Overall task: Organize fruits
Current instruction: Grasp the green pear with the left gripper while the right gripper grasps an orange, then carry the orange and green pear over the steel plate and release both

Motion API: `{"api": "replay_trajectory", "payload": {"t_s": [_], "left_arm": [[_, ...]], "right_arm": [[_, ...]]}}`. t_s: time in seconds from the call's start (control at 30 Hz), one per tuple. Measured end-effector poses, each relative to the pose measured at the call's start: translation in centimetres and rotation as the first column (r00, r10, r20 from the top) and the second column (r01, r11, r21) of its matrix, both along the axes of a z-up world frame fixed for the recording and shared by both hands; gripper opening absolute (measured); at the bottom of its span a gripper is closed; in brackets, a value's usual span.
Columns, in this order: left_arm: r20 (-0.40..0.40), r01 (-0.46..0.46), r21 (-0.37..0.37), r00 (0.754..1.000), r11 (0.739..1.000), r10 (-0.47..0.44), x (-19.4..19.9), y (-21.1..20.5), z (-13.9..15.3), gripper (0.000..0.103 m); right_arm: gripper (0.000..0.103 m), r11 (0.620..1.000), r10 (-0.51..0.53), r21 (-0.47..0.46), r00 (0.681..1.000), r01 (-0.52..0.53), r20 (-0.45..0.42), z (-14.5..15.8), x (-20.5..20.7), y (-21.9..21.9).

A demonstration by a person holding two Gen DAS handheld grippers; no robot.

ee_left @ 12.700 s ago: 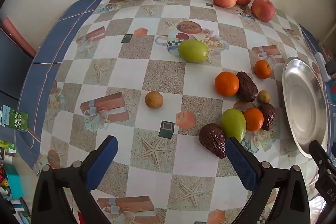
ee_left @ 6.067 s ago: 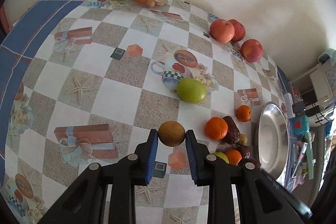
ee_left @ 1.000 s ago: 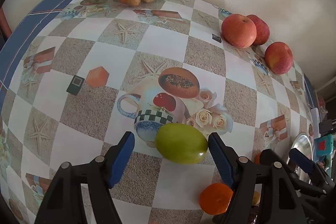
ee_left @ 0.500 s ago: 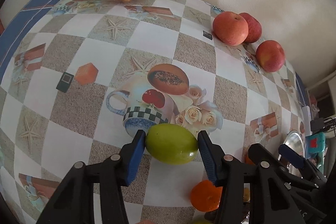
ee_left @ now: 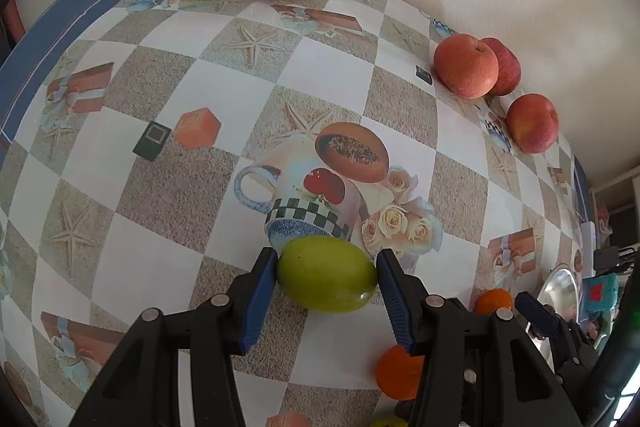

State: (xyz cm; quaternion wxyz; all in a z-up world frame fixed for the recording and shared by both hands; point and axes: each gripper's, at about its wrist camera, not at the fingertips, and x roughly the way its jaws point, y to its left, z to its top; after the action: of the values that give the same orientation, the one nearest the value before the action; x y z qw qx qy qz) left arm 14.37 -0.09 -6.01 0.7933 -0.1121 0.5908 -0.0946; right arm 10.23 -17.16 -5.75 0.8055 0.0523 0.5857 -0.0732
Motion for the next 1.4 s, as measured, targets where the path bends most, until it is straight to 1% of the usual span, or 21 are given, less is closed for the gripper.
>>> {"api": "replay_trajectory", "payload": {"t_s": [0.1,0.23,0.27,0.3,0.33,0.37,0.4,0.47,0.53,0.7,0.8,0.9,0.93,0.97,1.0,1.07,1.1,1.17,1.23,1.37,1.4], "left_arm": [[-0.004,-0.002,-0.004,1.000,1.000,0.002,-0.1,0.1,0.0,0.054],[-0.001,0.004,0.003,1.000,1.000,-0.004,0.0,0.0,0.0,0.054],[0.000,0.005,0.005,1.000,1.000,-0.005,0.0,0.0,0.0,0.054],[-0.001,0.006,0.004,1.000,1.000,-0.006,0.0,0.0,0.0,0.054],[-0.001,0.005,0.003,1.000,1.000,-0.005,0.0,0.0,0.0,0.054],[-0.002,0.005,0.000,1.000,1.000,-0.005,0.0,0.0,0.0,0.054],[-0.003,0.005,-0.003,1.000,1.000,-0.005,0.1,0.1,0.0,0.054],[-0.005,0.003,-0.008,1.000,1.000,-0.003,0.1,0.2,0.0,0.054],[-0.004,0.004,-0.006,1.000,1.000,-0.004,0.0,0.1,0.0,0.054],[-0.006,0.006,-0.008,1.000,1.000,-0.006,0.0,0.2,0.0,0.054],[-0.005,0.010,-0.005,1.000,1.000,-0.010,0.0,0.1,0.0,0.054],[-0.005,0.013,0.000,1.000,1.000,-0.013,0.0,0.0,0.0,0.054],[-0.006,0.014,0.002,1.000,1.000,-0.014,0.0,0.0,0.0,0.054],[-0.006,0.015,0.002,1.000,1.000,-0.015,0.0,0.0,0.0,0.054],[-0.006,0.015,0.003,1.000,1.000,-0.015,0.0,0.0,0.0,0.054],[-0.007,0.012,0.004,1.000,1.000,-0.012,0.0,0.0,0.0,0.054],[-0.007,0.013,0.006,1.000,1.000,-0.013,-0.1,0.0,0.0,0.054],[-0.006,0.015,0.017,1.000,1.000,-0.015,-0.2,-0.1,0.1,0.054],[0.000,0.012,0.019,1.000,1.000,-0.012,-0.3,-0.2,0.4,0.054],[0.018,0.009,-0.005,1.000,1.000,-0.009,-0.8,-0.3,1.5,0.054],[0.024,0.012,-0.007,1.000,1.000,-0.012,-0.9,-0.4,1.8,0.054]], "right_arm": [[0.098,0.999,-0.017,-0.029,1.000,0.017,0.010,-0.3,0.0,0.1],[0.099,0.999,-0.029,-0.034,0.999,0.030,0.021,-0.6,0.3,0.1],[0.102,0.999,-0.019,-0.028,1.000,0.020,0.015,-0.8,0.4,0.2],[0.103,1.000,-0.013,-0.025,1.000,0.013,0.009,-1.0,0.5,0.4],[0.103,1.000,-0.008,0.002,1.000,0.008,-0.005,-1.3,0.7,0.5],[0.103,0.997,-0.018,0.073,0.999,0.022,-0.048,-2.2,1.1,0.4],[0.103,0.998,-0.024,0.055,0.999,0.026,-0.045,-2.2,1.2,0.6],[0.103,1.000,-0.018,0.023,0.998,0.020,-0.067,-2.2,1.5,1.0],[0.103,1.000,-0.012,0.005,0.998,0.013,-0.068,-2.0,1.6,1.3],[0.103,1.000,-0.010,-0.005,0.999,0.010,-0.050,-1.5,1.5,1.6],[0.103,1.000,-0.005,0.006,0.998,0.006,-0.066,-1.1,1.6,1.6],[0.102,1.000,0.010,-0.009,0.999,-0.010,-0.047,-0.8,1.6,1.7],[0.098,1.000,0.010,-0.016,0.999,-0.010,-0.035,-0.6,1.5,1.6],[0.087,1.000,0.007,-0.016,1.000,-0.007,-0.028,-0.4,1.5,1.4],[0.080,1.000,-0.004,-0.022,1.000,0.004,-0.021,0.0,1.3,1.1],[0.043,0.999,-0.038,-0.020,0.999,0.037,-0.013,0.7,0.8,0.1],[0.038,0.999,-0.048,-0.011,0.999,0.048,-0.016,0.7,0.7,-0.3],[0.038,0.998,-0.065,0.024,0.998,0.066,-0.010,0.7,0.5,-1.0],[0.038,0.996,-0.079,0.032,0.997,0.079,-0.007,1.1,0.5,-1.4],[0.038,0.995,-0.081,0.066,0.996,0.078,0.042,2.8,0.1,-1.8],[0.038,0.995,-0.080,0.072,0.995,0.076,0.058,3.6,0.1,-1.9]]}}
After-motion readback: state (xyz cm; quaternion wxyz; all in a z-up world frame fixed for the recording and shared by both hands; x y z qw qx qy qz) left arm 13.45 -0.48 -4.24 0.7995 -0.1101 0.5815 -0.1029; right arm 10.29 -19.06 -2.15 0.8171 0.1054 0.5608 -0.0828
